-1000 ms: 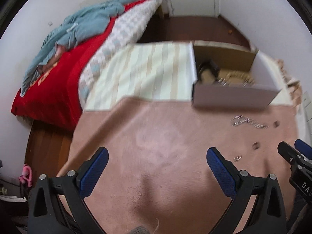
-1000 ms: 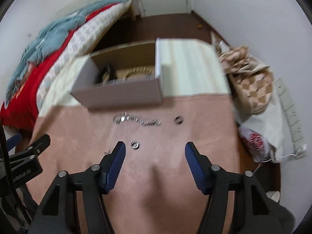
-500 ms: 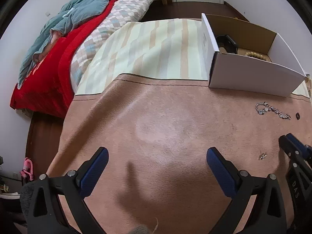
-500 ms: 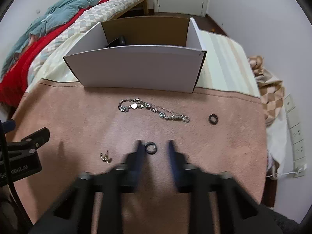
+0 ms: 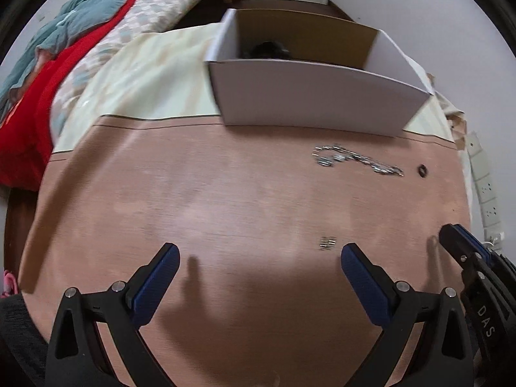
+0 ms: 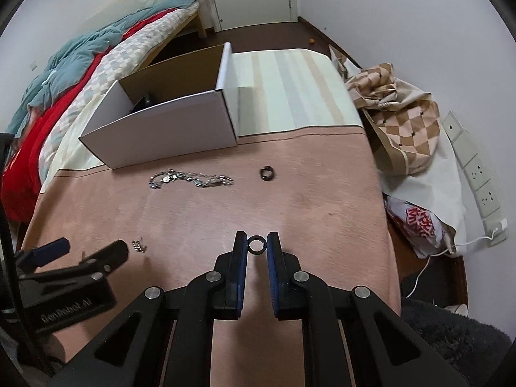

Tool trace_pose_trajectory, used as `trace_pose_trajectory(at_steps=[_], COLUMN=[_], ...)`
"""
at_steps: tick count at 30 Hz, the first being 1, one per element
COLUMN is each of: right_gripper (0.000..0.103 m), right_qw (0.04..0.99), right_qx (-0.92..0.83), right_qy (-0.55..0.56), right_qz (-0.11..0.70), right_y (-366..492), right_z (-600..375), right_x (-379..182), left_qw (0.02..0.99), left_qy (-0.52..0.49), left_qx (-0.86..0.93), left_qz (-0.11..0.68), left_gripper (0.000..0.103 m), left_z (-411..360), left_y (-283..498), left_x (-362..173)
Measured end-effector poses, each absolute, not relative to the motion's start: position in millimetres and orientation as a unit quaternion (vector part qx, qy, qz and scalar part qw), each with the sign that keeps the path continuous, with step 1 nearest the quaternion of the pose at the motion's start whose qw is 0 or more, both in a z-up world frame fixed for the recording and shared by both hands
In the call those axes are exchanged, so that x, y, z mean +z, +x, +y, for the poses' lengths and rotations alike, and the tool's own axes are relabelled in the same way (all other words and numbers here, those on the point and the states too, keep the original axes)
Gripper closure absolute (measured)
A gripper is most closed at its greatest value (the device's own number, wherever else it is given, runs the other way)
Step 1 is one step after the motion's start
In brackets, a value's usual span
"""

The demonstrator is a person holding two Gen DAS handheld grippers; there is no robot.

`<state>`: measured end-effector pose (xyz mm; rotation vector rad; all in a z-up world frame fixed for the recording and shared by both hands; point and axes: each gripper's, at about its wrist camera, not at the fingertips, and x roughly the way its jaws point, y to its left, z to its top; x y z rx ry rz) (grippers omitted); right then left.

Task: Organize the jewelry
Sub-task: 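Grasp the small silver earring with the left tool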

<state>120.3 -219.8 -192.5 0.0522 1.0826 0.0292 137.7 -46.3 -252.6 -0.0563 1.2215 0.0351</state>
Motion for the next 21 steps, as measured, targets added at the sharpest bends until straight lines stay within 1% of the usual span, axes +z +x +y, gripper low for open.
trace_pose_trajectory(at_steps=[2,4,5,6,7,8,9,10,11,13,14,16,17,18,21], right_gripper=[0.09,0.09,0.09,0.09,0.09,0.09,0.09,0.09,0.09,0.09,0.09,0.09,0.09,0.09,0.09], right_qw=[0.857,0.857,0.858,0.858,0.858,0.858,0.858,0.858,0.858,0.858,0.857,0.858,0.858,0.859,0.861], right_qx=[0.012,0.011,0.011,0.011,0.01,0.009,0.008,0.007,0.005,0.003,0.003,0.001,0.001,0.0,0.001], right_qy=[0.027,0.028,0.029,0.029,0.029,0.03,0.031,0.032,0.032,0.034,0.034,0.035,0.035,0.035,0.036], right_qz=[0.515,0.514,0.513,0.513,0.512,0.512,0.512,0.512,0.513,0.513,0.513,0.513,0.513,0.511,0.508], right_y=[120,118,118,118,118,118,118,118,118,118,118,118,118,118,118], right_z=[-222,-225,-225,-226,-226,-227,-226,-227,-228,-228,-228,-229,-229,-229,-229], right_x=[-193,-192,-192,-192,-192,-192,-192,-192,-193,-193,-193,-193,-192,-191,-189], left_qw=[0.817,0.817,0.816,0.816,0.817,0.82,0.821,0.822,0.824,0.825,0.826,0.827,0.827,0.827,0.828], left_qy=[-0.024,-0.02,-0.018,-0.017,-0.014,-0.009,-0.007,-0.005,-0.002,0.001,0.002,0.002,0.0,-0.002,-0.003], left_qx=[0.011,0.002,-0.001,-0.003,-0.005,-0.005,-0.008,-0.01,-0.013,-0.018,-0.021,-0.026,-0.029,-0.033,-0.042], left_qz=[0.575,0.577,0.577,0.577,0.577,0.573,0.571,0.569,0.567,0.565,0.564,0.562,0.562,0.561,0.56], left_gripper=[0.008,0.025,0.03,0.039,0.043,0.045,0.051,0.059,0.063,0.075,0.078,0.09,0.091,0.096,0.097], left_z=[-53,-59,-61,-63,-66,-69,-71,-71,-74,-76,-78,-81,-81,-79,-77], left_y=[137,138,138,137,137,137,137,138,138,137,136,135,134,133,132], left_x=[-254,-256,-258,-259,-259,-259,-258,-258,-257,-256,-256,-255,-254,-253,-253])
